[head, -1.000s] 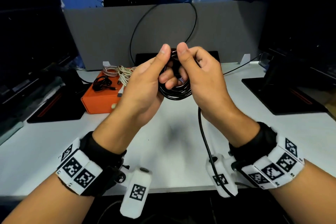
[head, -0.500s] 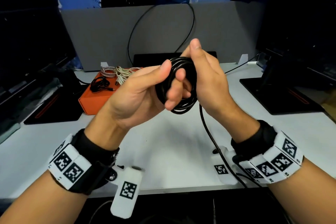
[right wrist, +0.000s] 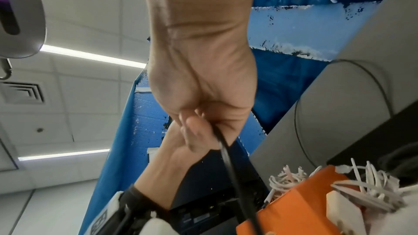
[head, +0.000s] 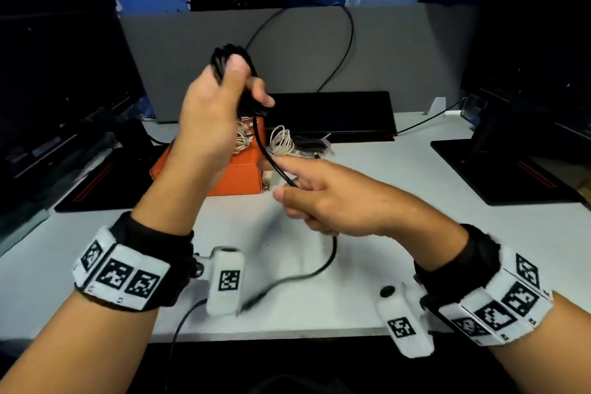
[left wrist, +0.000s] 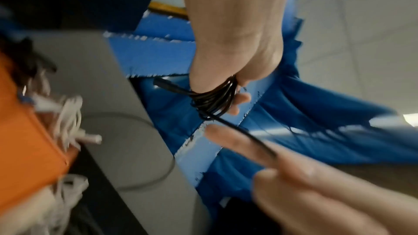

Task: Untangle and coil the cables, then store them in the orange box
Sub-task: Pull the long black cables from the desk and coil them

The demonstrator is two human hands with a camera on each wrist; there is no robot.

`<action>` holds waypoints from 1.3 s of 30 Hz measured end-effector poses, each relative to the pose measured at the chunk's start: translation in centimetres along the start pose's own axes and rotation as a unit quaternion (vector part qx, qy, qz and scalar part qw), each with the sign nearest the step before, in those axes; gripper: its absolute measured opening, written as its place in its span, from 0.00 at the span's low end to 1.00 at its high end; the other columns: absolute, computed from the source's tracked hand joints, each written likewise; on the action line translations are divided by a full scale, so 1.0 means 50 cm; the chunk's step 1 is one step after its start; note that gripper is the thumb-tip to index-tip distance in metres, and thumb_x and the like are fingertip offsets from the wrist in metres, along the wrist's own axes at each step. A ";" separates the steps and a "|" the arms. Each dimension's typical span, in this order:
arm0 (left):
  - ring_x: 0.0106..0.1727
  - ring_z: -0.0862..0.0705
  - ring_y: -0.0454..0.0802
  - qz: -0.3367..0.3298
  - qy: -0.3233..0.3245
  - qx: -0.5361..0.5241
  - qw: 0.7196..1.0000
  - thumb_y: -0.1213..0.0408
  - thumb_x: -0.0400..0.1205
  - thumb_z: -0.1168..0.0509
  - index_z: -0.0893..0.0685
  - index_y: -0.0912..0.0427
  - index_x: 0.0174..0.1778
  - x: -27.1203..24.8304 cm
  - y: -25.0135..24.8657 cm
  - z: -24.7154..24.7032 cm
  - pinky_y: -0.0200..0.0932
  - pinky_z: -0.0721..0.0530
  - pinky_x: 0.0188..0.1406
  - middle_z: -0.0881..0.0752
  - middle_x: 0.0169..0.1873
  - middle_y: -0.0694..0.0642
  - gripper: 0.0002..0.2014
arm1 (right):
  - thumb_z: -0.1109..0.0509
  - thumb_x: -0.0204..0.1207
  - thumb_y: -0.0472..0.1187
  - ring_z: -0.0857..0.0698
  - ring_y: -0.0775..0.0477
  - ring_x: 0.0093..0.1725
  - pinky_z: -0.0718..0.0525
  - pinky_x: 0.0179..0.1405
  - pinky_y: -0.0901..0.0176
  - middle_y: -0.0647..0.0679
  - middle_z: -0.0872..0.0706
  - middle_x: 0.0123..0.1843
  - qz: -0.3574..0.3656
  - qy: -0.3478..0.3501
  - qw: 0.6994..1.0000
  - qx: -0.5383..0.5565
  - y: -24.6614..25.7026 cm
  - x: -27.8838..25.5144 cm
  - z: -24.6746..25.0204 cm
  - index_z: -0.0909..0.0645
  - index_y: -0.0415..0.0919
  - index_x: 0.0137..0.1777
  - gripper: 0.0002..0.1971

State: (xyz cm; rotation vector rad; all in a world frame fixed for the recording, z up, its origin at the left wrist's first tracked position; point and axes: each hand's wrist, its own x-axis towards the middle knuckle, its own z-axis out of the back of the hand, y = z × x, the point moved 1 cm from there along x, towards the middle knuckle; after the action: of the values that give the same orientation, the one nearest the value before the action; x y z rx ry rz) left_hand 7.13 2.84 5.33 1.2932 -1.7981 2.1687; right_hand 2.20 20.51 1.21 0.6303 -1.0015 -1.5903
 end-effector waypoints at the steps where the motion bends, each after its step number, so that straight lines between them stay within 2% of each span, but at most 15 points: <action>1: 0.42 0.12 0.51 -0.040 0.021 0.141 0.989 0.54 0.93 0.44 0.24 0.48 0.42 -0.005 0.001 -0.001 0.53 0.16 0.57 0.13 0.33 0.48 0.13 | 0.41 0.93 0.38 0.32 0.61 0.25 0.31 0.24 0.67 0.61 0.29 0.28 0.005 -0.014 1.000 -0.006 0.003 0.001 0.005 0.22 0.38 0.71 0.12; 3: 0.41 0.14 0.41 -0.093 0.097 0.317 0.939 0.53 0.92 0.43 0.25 0.47 0.41 -0.020 0.000 -0.008 0.46 0.18 0.53 0.12 0.33 0.46 0.13 | 0.37 0.91 0.39 0.26 0.62 0.28 0.27 0.30 0.68 0.64 0.22 0.28 0.032 -0.072 0.995 -0.065 0.017 -0.002 0.027 0.16 0.33 0.64 0.12; 5: 0.37 0.17 0.37 -0.097 0.167 0.356 0.914 0.53 0.92 0.43 0.25 0.54 0.41 -0.029 0.003 -0.010 0.40 0.21 0.44 0.16 0.31 0.45 0.15 | 0.31 0.88 0.40 0.14 0.58 0.37 0.16 0.41 0.57 0.60 0.10 0.37 0.077 -0.147 0.977 -0.133 0.034 -0.010 0.057 0.11 0.37 0.54 0.09; 7: 0.32 0.20 0.44 -0.049 0.228 0.277 0.932 0.51 0.91 0.44 0.24 0.60 0.40 -0.032 0.007 -0.014 0.47 0.23 0.38 0.19 0.27 0.48 0.19 | 0.27 0.84 0.43 0.11 0.54 0.41 0.13 0.47 0.50 0.53 0.08 0.39 0.101 -0.228 0.955 -0.160 0.045 -0.021 0.086 0.10 0.43 0.47 0.07; 11: 0.27 0.31 0.58 0.094 0.253 0.006 0.963 0.51 0.90 0.47 0.23 0.61 0.39 -0.045 -0.005 -0.034 0.45 0.25 0.33 0.30 0.21 0.53 0.20 | 0.25 0.82 0.48 0.16 0.35 0.37 0.15 0.41 0.37 0.39 0.13 0.36 0.121 -0.336 0.925 -0.128 0.037 -0.021 0.105 0.15 0.43 0.47 0.09; 13: 0.25 0.34 0.56 0.113 0.260 -0.060 0.957 0.53 0.89 0.46 0.25 0.59 0.37 -0.053 -0.009 -0.045 0.41 0.22 0.39 0.33 0.19 0.50 0.18 | 0.27 0.82 0.53 0.18 0.44 0.37 0.15 0.44 0.37 0.44 0.15 0.38 0.124 -0.369 0.912 -0.129 0.030 -0.016 0.100 0.17 0.45 0.50 0.12; 16: 0.19 0.33 0.46 0.140 0.263 -0.166 0.940 0.56 0.90 0.45 0.25 0.56 0.36 -0.062 -0.009 -0.057 0.40 0.18 0.46 0.34 0.17 0.45 0.16 | 0.41 0.86 0.61 0.15 0.58 0.51 0.17 0.56 0.52 0.56 0.15 0.50 0.117 -0.357 0.914 -0.151 0.016 -0.002 0.077 0.18 0.51 0.56 0.17; 20: 0.17 0.30 0.41 0.205 0.246 -0.290 0.902 0.53 0.90 0.46 0.21 0.54 0.34 -0.063 -0.004 -0.074 0.38 0.18 0.47 0.32 0.14 0.43 0.20 | 0.44 0.91 0.56 0.13 0.58 0.40 0.15 0.45 0.58 0.52 0.10 0.47 0.111 -0.330 0.936 -0.040 0.010 0.009 0.051 0.19 0.50 0.50 0.17; 22: 0.18 0.29 0.43 0.201 0.226 -0.256 0.918 0.53 0.91 0.45 0.21 0.56 0.36 -0.064 -0.009 -0.081 0.39 0.17 0.47 0.31 0.15 0.45 0.19 | 0.44 0.92 0.54 0.13 0.59 0.37 0.15 0.41 0.57 0.51 0.10 0.42 0.107 -0.353 0.927 -0.061 0.007 0.011 0.052 0.19 0.46 0.49 0.18; 25: 0.23 0.23 0.48 0.182 0.202 -0.189 0.944 0.51 0.88 0.38 0.20 0.59 0.40 -0.066 -0.022 -0.080 0.42 0.16 0.47 0.28 0.18 0.49 0.17 | 0.44 0.93 0.52 0.14 0.62 0.35 0.22 0.35 0.67 0.57 0.15 0.34 0.094 -0.374 0.918 -0.095 0.009 0.009 0.062 0.22 0.51 0.45 0.16; 28: 0.29 0.16 0.50 0.158 0.242 -0.180 0.940 0.52 0.84 0.29 0.19 0.58 0.44 -0.068 -0.035 -0.066 0.42 0.16 0.47 0.22 0.22 0.49 0.13 | 0.45 0.92 0.55 0.13 0.57 0.35 0.17 0.37 0.57 0.54 0.13 0.33 0.097 -0.369 0.918 -0.108 0.017 0.008 0.066 0.21 0.48 0.46 0.18; 31: 0.24 0.18 0.48 0.146 0.228 -0.201 0.941 0.60 0.85 0.34 0.19 0.58 0.38 -0.074 -0.038 -0.071 0.42 0.15 0.50 0.24 0.17 0.47 0.10 | 0.46 0.91 0.58 0.11 0.47 0.36 0.15 0.40 0.45 0.45 0.11 0.36 0.140 -0.351 0.924 -0.059 0.023 0.008 0.060 0.21 0.43 0.47 0.22; 35: 0.22 0.16 0.44 0.145 0.262 -0.282 0.912 0.57 0.78 0.28 0.13 0.54 0.32 -0.083 -0.043 -0.075 0.39 0.14 0.52 0.20 0.15 0.46 0.09 | 0.46 0.87 0.63 0.15 0.34 0.35 0.22 0.36 0.46 0.29 0.14 0.40 0.177 -0.321 0.930 0.039 0.029 0.016 0.048 0.24 0.33 0.46 0.30; 37: 0.18 0.21 0.42 0.144 0.250 -0.274 0.918 0.60 0.85 0.35 0.15 0.56 0.33 -0.084 -0.048 -0.078 0.39 0.14 0.51 0.24 0.13 0.44 0.14 | 0.49 0.88 0.64 0.16 0.39 0.34 0.23 0.34 0.51 0.37 0.13 0.38 0.170 -0.320 0.930 0.057 0.029 0.012 0.051 0.22 0.36 0.46 0.30; 39: 0.16 0.28 0.40 0.152 0.199 -0.273 0.929 0.60 0.91 0.43 0.20 0.58 0.37 -0.083 -0.051 -0.090 0.38 0.16 0.49 0.30 0.12 0.42 0.17 | 0.54 0.90 0.64 0.21 0.53 0.29 0.25 0.26 0.60 0.54 0.18 0.31 0.109 -0.328 0.935 0.086 0.026 0.008 0.054 0.19 0.47 0.47 0.29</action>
State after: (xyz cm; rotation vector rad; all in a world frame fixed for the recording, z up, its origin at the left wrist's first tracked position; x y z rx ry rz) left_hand 8.62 9.28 4.91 0.4443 -2.2757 1.6661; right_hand 0.54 20.82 3.71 0.0742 -1.6544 -1.5482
